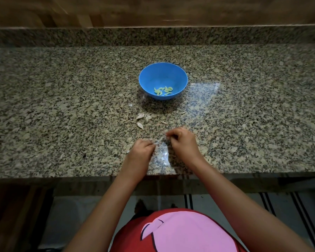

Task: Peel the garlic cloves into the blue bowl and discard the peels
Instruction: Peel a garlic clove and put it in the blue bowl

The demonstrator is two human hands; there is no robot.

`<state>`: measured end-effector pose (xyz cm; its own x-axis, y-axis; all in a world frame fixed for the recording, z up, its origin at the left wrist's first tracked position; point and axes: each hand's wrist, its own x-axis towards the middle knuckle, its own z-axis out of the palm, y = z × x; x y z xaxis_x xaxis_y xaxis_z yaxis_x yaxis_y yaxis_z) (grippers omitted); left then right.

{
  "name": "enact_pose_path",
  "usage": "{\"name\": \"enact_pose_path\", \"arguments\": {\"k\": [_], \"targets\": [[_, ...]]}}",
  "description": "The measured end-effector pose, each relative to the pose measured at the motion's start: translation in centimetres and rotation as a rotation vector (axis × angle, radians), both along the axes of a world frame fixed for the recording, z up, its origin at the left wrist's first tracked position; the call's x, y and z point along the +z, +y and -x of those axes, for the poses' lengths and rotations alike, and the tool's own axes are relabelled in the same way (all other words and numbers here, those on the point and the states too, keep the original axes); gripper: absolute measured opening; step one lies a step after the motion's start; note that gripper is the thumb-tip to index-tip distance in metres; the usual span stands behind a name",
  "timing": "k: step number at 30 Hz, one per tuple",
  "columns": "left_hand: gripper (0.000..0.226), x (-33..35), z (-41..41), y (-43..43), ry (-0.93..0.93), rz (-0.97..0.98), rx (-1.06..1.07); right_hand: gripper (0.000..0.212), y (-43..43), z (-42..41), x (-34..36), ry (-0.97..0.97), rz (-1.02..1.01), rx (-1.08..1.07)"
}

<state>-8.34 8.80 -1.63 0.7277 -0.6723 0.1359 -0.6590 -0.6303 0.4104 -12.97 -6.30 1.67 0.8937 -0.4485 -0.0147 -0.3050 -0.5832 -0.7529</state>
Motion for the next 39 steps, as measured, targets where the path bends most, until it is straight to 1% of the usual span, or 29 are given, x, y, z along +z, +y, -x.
{"name": "enact_pose_path", "arguments": {"k": [2, 7, 9, 10, 13, 16, 19, 21, 23, 26, 29, 33, 37, 39], "targets": [[0.027, 0.0, 0.0, 0.1, -0.012, 0.024, 0.032, 0.018, 0.2, 0.1, -0.1, 0.013, -0.068, -0.006], [0.015, 0.6, -0.4, -0.5, 0.026, 0.035, 0.105, 0.016, 0.6, 0.3, 0.0, 0.039, -0.357, -0.072], [0.011, 1.2, -0.6, -0.9, 0.096, 0.077, 0.189, 0.013, 0.8, 0.2, 0.1, 0.042, -0.438, -0.087], [0.011, 1.5, -0.7, -0.9, 0.169, 0.137, 0.262, 0.012, 1.0, 0.1, 0.2, 0.039, -0.473, -0.089], [0.014, 2.9, -0.5, 0.0, 0.489, 0.477, 0.528, 0.009, 1.8, -0.4, 0.8, 0.045, -0.577, -0.086], [0.017, 4.0, 0.3, 2.1, 0.778, 0.869, 0.716, 0.011, 3.9, -1.1, 1.7, 0.066, -0.754, -0.047], [0.019, 5.2, 1.1, 5.3, 0.949, 1.249, 0.826, 0.015, 7.4, -2.1, 2.4, 0.101, -0.894, 0.021], [0.021, 6.0, 1.7, 8.4, 1.005, 1.463, 0.878, 0.016, 10.9, -2.9, 3.0, 0.14, -0.955, 0.088], [0.023, 6.5, 2.7, 12.2, 0.987, 1.615, 0.907, 0.017, 15.3, -3.2, 3.4, 0.19, -1.014, 0.161], [0.023, 6.5, 5.1, 19.5, 0.878, 1.76, 0.981, 0.019, 23.2, -3.0, 3.3, 0.262, -1.043, 0.314], [0.022, 5.7, 8.4, 27.7, 0.748, 1.851, 1.121, 0.015, 31.8, -1.8, 3.0, 0.337, -1.038, 0.47], [0.021, 4.0, 12.9, 37.4, 0.602, 1.945, 1.288, 0.015, 42.4, 0.6, 1.8, 0.47, -1.033, 0.585], [0.02, 1.3, 16.1, 45.1, 0.504, 2.02, 1.474, 0.016, 51.3, 2.0, -0.2, 0.604, -0.98, 0.695], [0.019, 0.3, 16.9, 47.0, 0.499, 2.026, 1.541, 0.011, 53.5, 1.9, -1.1, 0.639, -0.956, 0.692]]}}
